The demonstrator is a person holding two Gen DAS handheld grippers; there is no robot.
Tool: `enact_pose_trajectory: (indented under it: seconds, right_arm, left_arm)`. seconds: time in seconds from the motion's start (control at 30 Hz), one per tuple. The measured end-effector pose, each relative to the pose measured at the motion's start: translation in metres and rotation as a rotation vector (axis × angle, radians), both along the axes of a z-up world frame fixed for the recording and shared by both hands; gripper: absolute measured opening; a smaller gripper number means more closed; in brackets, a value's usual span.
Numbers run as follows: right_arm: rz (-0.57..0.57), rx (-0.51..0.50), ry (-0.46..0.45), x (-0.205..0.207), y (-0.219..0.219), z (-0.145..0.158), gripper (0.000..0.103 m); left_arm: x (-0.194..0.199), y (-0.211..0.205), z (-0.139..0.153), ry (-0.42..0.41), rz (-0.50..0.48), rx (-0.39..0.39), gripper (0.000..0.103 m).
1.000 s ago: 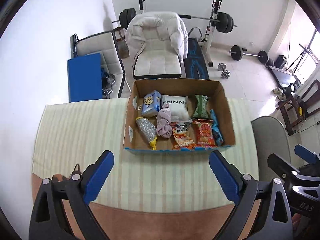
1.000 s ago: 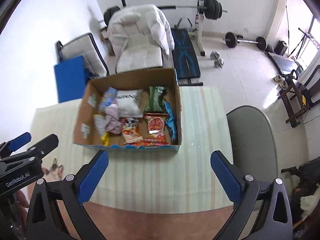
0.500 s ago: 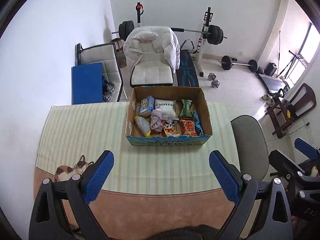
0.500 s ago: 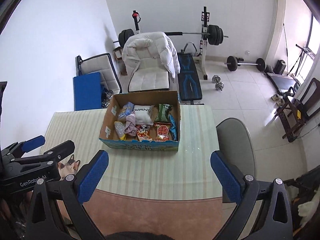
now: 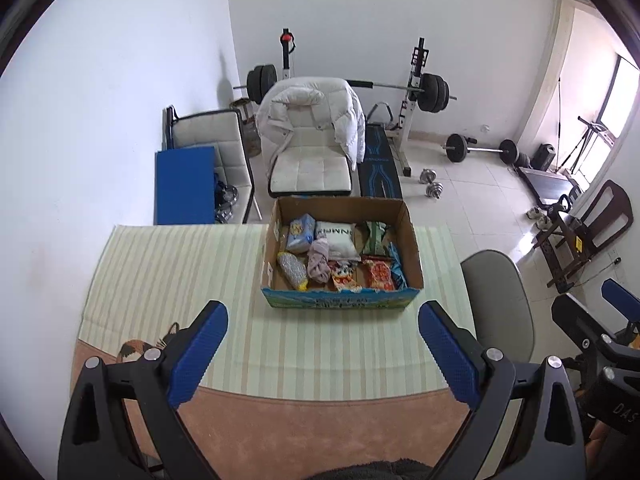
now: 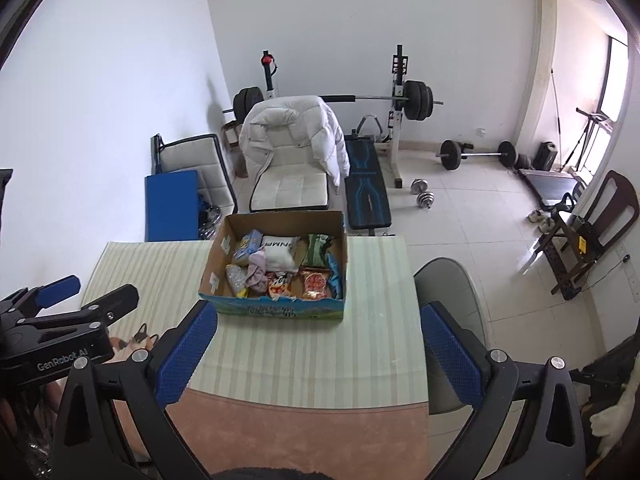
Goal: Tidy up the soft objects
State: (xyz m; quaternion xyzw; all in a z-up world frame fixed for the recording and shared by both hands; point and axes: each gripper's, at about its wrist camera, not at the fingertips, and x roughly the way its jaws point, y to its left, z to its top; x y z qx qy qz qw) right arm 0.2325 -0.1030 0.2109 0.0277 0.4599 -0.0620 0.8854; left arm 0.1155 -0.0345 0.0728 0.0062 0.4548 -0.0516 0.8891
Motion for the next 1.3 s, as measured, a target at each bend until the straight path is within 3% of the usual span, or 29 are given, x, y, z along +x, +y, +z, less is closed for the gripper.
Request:
enact_pose_trajectory:
  seconds: [0.23, 1.3]
  right_arm:
    - [-0.005, -0.017, -0.008, 0.015, 0.000, -0.005, 0.103]
    - [0.022, -0.062, -0.022, 0.025, -0.002, 0.003, 0.103]
  left_arm:
    - [0.007, 0.003, 0.007, -0.046, 0.011, 0.022, 0.098]
    - [0.001, 0.011, 0.003, -0.030, 0.026, 0.006, 0.098]
